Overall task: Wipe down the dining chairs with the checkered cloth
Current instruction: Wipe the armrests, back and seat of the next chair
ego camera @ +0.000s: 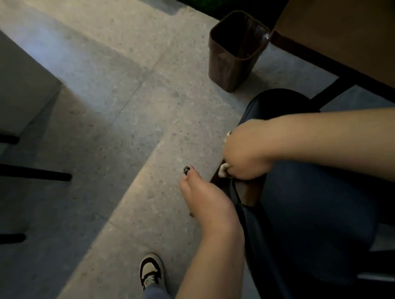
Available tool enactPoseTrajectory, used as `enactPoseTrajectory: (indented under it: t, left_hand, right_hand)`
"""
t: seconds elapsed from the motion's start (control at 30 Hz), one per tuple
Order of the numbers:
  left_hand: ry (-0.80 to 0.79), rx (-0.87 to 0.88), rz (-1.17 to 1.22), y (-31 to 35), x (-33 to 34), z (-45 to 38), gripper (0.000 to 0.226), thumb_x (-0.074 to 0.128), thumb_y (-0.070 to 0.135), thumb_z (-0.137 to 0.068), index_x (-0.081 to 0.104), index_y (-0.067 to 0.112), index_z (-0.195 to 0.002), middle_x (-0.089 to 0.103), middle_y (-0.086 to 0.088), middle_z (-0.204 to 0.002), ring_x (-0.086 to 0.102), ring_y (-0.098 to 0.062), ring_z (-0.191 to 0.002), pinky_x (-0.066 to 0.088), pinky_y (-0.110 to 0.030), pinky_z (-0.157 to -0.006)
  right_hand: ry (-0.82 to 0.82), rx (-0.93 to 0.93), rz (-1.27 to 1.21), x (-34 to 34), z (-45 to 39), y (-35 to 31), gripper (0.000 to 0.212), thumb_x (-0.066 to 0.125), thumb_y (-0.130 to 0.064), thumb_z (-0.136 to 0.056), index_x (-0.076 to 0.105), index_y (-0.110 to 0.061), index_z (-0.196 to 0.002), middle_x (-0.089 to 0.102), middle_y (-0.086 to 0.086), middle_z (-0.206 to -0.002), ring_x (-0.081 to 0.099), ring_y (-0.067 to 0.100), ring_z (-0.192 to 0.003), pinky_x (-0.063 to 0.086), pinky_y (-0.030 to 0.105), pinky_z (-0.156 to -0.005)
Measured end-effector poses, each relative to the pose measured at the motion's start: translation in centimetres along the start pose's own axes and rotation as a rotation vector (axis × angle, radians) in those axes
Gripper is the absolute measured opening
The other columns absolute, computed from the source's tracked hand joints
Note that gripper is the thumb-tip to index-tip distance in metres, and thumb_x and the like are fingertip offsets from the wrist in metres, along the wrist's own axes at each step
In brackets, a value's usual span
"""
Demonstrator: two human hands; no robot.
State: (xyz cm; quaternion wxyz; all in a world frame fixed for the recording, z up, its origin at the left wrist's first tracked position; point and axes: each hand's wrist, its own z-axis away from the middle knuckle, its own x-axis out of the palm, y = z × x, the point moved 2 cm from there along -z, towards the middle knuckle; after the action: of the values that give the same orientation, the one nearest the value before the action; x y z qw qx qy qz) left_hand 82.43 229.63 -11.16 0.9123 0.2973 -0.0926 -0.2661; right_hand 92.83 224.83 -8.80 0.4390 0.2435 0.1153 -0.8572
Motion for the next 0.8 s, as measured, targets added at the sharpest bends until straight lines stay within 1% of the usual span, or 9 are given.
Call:
enactPoseTrajectory:
  t: [0.1,0.17,0.23,0.33,0.43,0.5,0.57,0.63,0.8]
  left_hand:
    - [-0.023,-0.002,-0.059,0.0,0.0,0.1,0.015,0.035,0.026,-0.104,0.049,0.027,-0.109,0.046,0.022,-0.089,0.046,0.009,-0.081,0.037,-0.026,-0.092]
    - [-0.070,0.006,-0.124,0.0,0.2,0.1,0.015,0.035,0.026,-0.104,0.048,0.027,-0.111,0.045,0.022,-0.089,0.044,0.008,-0.081,0.035,-0.027,-0.090]
    - [-0.117,0.029,-0.215,0.2,0.4,0.3,0.014,0.036,0.026,-0.104,0.049,0.026,-0.109,0.046,0.021,-0.088,0.045,0.008,-0.080,0.033,-0.025,-0.089]
    - [-0.210,0.137,-0.399,0.9,1.2,0.8,0.021,0.037,0.029,-0.103,0.052,0.030,-0.088,0.048,0.018,-0.083,0.051,0.009,-0.074,0.036,-0.012,-0.070]
    - [-0.316,0.291,-0.589,1.1,1.8,1.1,0.028,0.035,0.038,-0.103,0.049,0.039,-0.079,0.052,0.019,-0.082,0.053,0.007,-0.077,0.034,-0.016,-0.066]
    - [-0.400,0.398,-0.711,1.1,2.1,1.2,0.031,0.034,0.039,-0.102,0.055,0.036,-0.080,0.061,0.014,-0.084,0.058,0.006,-0.080,0.041,-0.024,-0.073]
    - [-0.434,0.499,-0.852,1.0,2.3,1.0,0.034,0.037,0.037,-0.100,0.062,0.026,-0.079,0.067,0.006,-0.080,0.064,-0.009,-0.078,0.047,-0.034,-0.073]
    - [-0.444,0.560,-0.919,1.1,2.4,0.9,0.037,0.041,0.035,-0.098,0.062,0.019,-0.071,0.065,0.005,-0.067,0.059,-0.013,-0.064,0.044,-0.036,-0.062]
    - [-0.472,0.585,-1.009,1.1,2.4,0.7,0.037,0.042,0.036,-0.091,0.067,0.011,-0.080,0.060,-0.007,-0.064,0.052,-0.018,-0.060,0.040,-0.036,-0.057]
  right_hand:
    - [0.056,-0.068,-0.031,-0.2,2.3,1.7,0.043,0.031,-0.036,-0.100,0.064,-0.010,-0.108,0.061,0.011,-0.114,0.057,0.029,-0.102,0.047,0.039,-0.091]
    - [0.280,-0.122,-0.232,0.8,3.8,2.4,0.039,0.034,-0.034,-0.100,0.064,-0.009,-0.096,0.061,0.010,-0.104,0.056,0.026,-0.096,0.045,0.042,-0.089]
    - [0.558,-0.162,-0.679,3.6,5.3,1.8,0.029,0.045,-0.023,-0.099,0.066,-0.005,-0.090,0.063,0.010,-0.099,0.057,0.024,-0.096,0.043,0.043,-0.090]
    - [0.991,-0.076,-1.291,8.1,7.9,-3.9,0.030,0.052,-0.019,-0.097,0.061,-0.017,-0.125,0.056,-0.004,-0.135,0.047,0.010,-0.129,0.032,0.028,-0.112]
    - [1.211,0.109,-1.478,10.3,7.5,-8.7,0.044,0.041,-0.036,-0.098,0.038,-0.031,-0.141,0.032,-0.023,-0.149,0.023,-0.003,-0.141,0.016,0.012,-0.113]
    - [1.155,0.357,-1.764,10.6,6.0,-7.9,0.040,0.038,-0.040,-0.098,0.050,-0.032,-0.135,0.048,-0.017,-0.140,0.042,0.000,-0.132,0.031,0.018,-0.109]
    - [0.983,0.533,-2.091,11.1,3.7,-6.0,0.034,0.039,-0.036,-0.099,0.068,-0.019,-0.105,0.070,0.003,-0.106,0.064,0.020,-0.101,0.049,0.037,-0.092]
    - [0.932,0.623,-2.266,11.1,1.4,-4.0,0.035,0.040,-0.032,-0.099,0.066,-0.012,-0.088,0.070,0.010,-0.089,0.065,0.025,-0.084,0.051,0.038,-0.079]
    - [0.857,0.701,-2.618,10.6,-2.9,-0.3,0.037,0.040,-0.035,-0.099,0.065,-0.007,-0.100,0.068,0.018,-0.103,0.065,0.032,-0.095,0.052,0.045,-0.090]
